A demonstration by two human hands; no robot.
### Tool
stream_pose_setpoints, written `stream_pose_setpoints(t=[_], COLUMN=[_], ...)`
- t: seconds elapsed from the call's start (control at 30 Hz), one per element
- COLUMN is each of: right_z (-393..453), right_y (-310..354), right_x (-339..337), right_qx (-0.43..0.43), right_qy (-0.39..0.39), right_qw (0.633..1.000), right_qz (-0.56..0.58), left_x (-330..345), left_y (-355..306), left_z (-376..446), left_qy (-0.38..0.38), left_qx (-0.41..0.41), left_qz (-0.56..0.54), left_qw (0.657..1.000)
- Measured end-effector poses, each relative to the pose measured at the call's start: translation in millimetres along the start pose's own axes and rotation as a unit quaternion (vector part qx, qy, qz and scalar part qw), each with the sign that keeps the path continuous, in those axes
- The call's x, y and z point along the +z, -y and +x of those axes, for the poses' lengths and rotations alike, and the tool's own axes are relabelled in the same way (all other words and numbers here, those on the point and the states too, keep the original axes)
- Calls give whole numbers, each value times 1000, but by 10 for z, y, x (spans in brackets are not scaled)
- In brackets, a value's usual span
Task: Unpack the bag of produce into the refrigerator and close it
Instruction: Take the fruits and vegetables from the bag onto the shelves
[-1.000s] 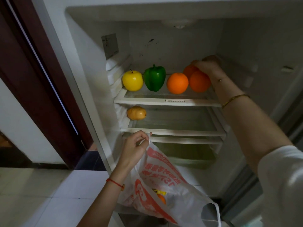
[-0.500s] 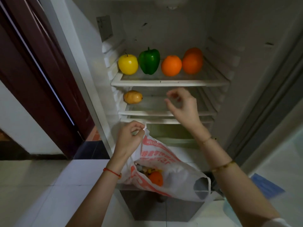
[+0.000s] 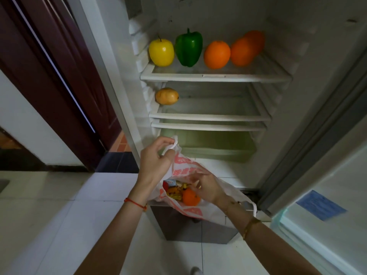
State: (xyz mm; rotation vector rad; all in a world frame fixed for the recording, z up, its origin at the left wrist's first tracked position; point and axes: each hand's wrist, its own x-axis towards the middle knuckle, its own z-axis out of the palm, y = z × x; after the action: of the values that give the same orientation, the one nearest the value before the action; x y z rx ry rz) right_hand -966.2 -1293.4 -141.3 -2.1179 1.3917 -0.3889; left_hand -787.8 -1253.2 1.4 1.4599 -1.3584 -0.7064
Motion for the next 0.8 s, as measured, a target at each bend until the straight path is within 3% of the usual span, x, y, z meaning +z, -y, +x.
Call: stream_pose_setpoints(t=[0.13,0.43,0.8], right_z=[58,81,153], right_y=[-62,-111,-122], right_x=[159,475,727], right_qx=[65,185,213], right_qy=[53,93,74], right_qw=[994,978,971], right_qz=[-64,-39,-85], left_x=[-34,-41,-18], left_y=[4,-20,-12], left_z=[-33,-80,-28], left_qy=[2,0,1], left_qx=[-2,-5,-18], left_qz=[-2,-24,-31], left_qw=[1000,1000,999])
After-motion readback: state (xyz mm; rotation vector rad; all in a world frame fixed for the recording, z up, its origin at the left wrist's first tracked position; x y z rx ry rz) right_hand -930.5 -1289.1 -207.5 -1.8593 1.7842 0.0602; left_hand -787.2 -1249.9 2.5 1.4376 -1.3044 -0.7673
